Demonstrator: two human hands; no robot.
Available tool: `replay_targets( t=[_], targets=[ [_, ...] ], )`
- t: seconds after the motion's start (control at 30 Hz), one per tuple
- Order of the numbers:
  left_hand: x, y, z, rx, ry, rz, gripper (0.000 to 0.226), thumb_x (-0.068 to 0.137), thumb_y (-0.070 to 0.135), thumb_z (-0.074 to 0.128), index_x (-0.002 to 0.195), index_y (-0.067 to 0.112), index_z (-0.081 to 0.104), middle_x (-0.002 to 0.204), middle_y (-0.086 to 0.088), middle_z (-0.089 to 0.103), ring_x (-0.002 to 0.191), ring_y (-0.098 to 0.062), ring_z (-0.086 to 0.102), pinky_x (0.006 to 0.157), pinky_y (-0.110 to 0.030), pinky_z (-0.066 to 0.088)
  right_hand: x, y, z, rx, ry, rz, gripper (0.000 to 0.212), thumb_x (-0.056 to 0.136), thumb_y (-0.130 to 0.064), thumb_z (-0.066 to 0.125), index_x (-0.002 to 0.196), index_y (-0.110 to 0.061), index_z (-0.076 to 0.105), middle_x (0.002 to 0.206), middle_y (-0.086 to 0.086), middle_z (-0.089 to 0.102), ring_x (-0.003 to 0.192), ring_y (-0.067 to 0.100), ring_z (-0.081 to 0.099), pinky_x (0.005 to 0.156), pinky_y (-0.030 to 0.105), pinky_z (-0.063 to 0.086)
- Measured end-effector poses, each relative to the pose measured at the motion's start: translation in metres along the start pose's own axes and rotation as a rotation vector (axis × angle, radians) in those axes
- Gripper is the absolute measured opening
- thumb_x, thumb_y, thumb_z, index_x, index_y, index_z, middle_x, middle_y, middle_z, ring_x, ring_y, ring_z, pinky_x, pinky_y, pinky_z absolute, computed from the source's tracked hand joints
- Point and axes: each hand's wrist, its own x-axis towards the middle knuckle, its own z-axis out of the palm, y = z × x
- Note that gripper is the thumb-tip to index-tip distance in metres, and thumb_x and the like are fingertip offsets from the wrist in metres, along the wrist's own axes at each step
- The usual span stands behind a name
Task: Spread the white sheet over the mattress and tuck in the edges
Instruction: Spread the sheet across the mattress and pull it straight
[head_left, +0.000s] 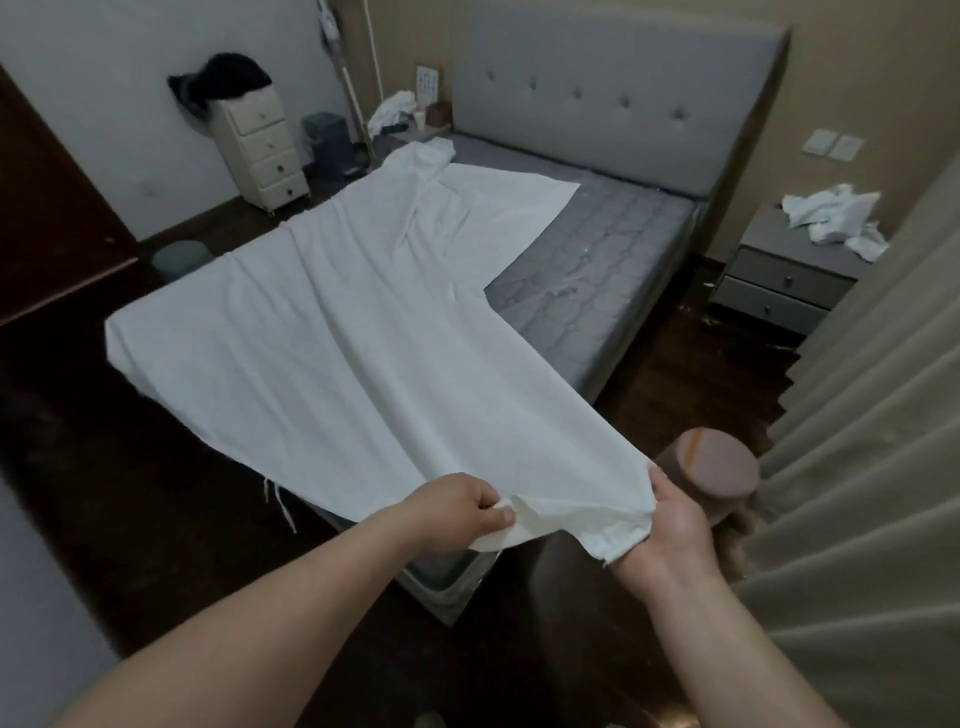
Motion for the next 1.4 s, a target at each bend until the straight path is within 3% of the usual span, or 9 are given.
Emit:
replay_targets(
  t=[0.2, 0.33, 0.67, 0.87, 0.97, 1.07, 1.17, 1.27, 1.4],
  targets=[
    [-0.007, 0.046, 0.027, -0.017, 0.047, -0.099, 0.040, 0.099, 0.051, 0.059, 0.069, 0.024, 0.055, 0.060, 0.011, 0.046, 0.058, -0.010, 0.044, 0.060, -0.030, 0.033, 0.015, -0.044, -0.033, 0.009, -0.028, 0.119, 0.081, 0.045, -0.001, 0.084, 0.120, -0.019, 0.060, 0.147, -0.003, 0.059, 0.134, 0.033, 0.055, 0.109, 0.047, 0.040],
    [-0.009, 0.076, 0.055, -0.035, 0.056, -0.135, 0.041, 0.100, 0.049, 0.058, 0.073, 0.020, 0.048, 0.066, 0.001, 0.039, 0.061, -0.016, 0.038, 0.060, -0.033, 0.028, 0.018, -0.072, -0.062, 0.027, -0.005, 0.113, 0.093, 0.023, 0.004, 0.080, 0.108, -0.027, 0.059, 0.126, -0.003, 0.064, 0.134, 0.027, 0.053, 0.109, 0.041, 0.036],
    [-0.011, 0.119, 0.124, -0.094, -0.060, -0.193, 0.050, 0.098, 0.049, 0.060, 0.064, 0.024, 0.032, 0.063, 0.005, 0.033, 0.056, -0.014, 0.032, 0.057, -0.031, 0.026, -0.020, -0.114, -0.107, -0.042, 0.033, 0.181, 0.054, 0.068, -0.010, 0.066, 0.123, -0.008, 0.064, 0.136, 0.007, 0.068, 0.129, 0.035, 0.062, 0.112, 0.042, 0.042],
    [-0.019, 0.112, 0.142, -0.165, -0.234, -0.256, 0.015, 0.095, 0.027, 0.060, 0.097, 0.024, 0.075, 0.099, 0.008, 0.072, 0.089, -0.013, 0.067, 0.086, -0.030, 0.055, -0.037, -0.104, -0.112, -0.505, 0.037, 0.212, 0.036, 0.094, -0.024, 0.060, 0.124, -0.005, 0.068, 0.120, 0.023, 0.073, 0.115, 0.039, 0.068, 0.109, 0.051, 0.046],
    [-0.019, 0.111, 0.134, -0.487, -0.029, -0.334, 0.028, 0.096, 0.012, 0.052, 0.113, 0.020, 0.072, 0.112, 0.004, 0.075, 0.098, -0.013, 0.073, 0.089, -0.027, 0.056, -0.044, -0.086, -0.099, -1.082, 0.029, 0.002, 0.024, 0.103, -0.022, 0.054, 0.114, -0.008, 0.069, 0.108, 0.021, 0.074, 0.095, 0.030, 0.072, 0.086, 0.044, 0.057],
    [-0.019, 0.118, 0.112, -0.819, 0.254, -0.414, 0.025, 0.103, 0.033, 0.050, 0.119, 0.021, 0.064, 0.110, -0.001, 0.074, 0.093, -0.018, 0.075, 0.086, -0.036, 0.057, -0.055, -0.063, -0.077, -1.502, -0.167, -0.076, 0.023, 0.108, -0.034, 0.043, 0.116, -0.031, 0.064, 0.107, -0.004, 0.072, 0.098, 0.014, 0.069, 0.086, 0.038, 0.057],
    [-0.022, 0.121, 0.091, -0.736, 0.233, -0.392, 0.044, 0.096, 0.066, 0.052, 0.112, 0.026, 0.059, 0.111, 0.002, 0.069, 0.094, -0.016, 0.072, 0.080, -0.036, 0.060, -0.057, -0.035, -0.062, -1.737, -0.403, -0.134, 0.026, 0.109, -0.038, 0.039, 0.124, -0.036, 0.060, 0.110, -0.017, 0.067, 0.103, 0.003, 0.062, 0.086, 0.028, 0.051],
    [-0.025, 0.116, 0.078, -0.561, 0.229, -0.414, 0.040, 0.089, 0.056, 0.072, 0.099, 0.023, 0.053, 0.097, 0.000, 0.063, 0.085, -0.017, 0.065, 0.081, -0.038, 0.062, -0.056, -0.008, -0.053, -1.867, -0.508, -0.140, 0.025, 0.107, -0.042, 0.043, 0.098, -0.024, 0.060, 0.085, -0.010, 0.061, 0.072, 0.005, 0.055, 0.064, 0.027, 0.044],
    [-0.026, 0.089, 0.066, -0.465, 0.243, -0.444, 0.068, 0.089, 0.026, 0.077, 0.147, 0.026, 0.042, 0.107, -0.001, 0.062, 0.092, -0.023, 0.071, 0.079, -0.042, 0.065, -0.052, 0.010, -0.047, -1.882, -0.573, -0.116, 0.035, 0.104, -0.047, 0.047, 0.088, -0.017, 0.056, 0.076, -0.003, 0.055, 0.067, 0.008, 0.049, 0.064, 0.035, 0.043]
  ],
)
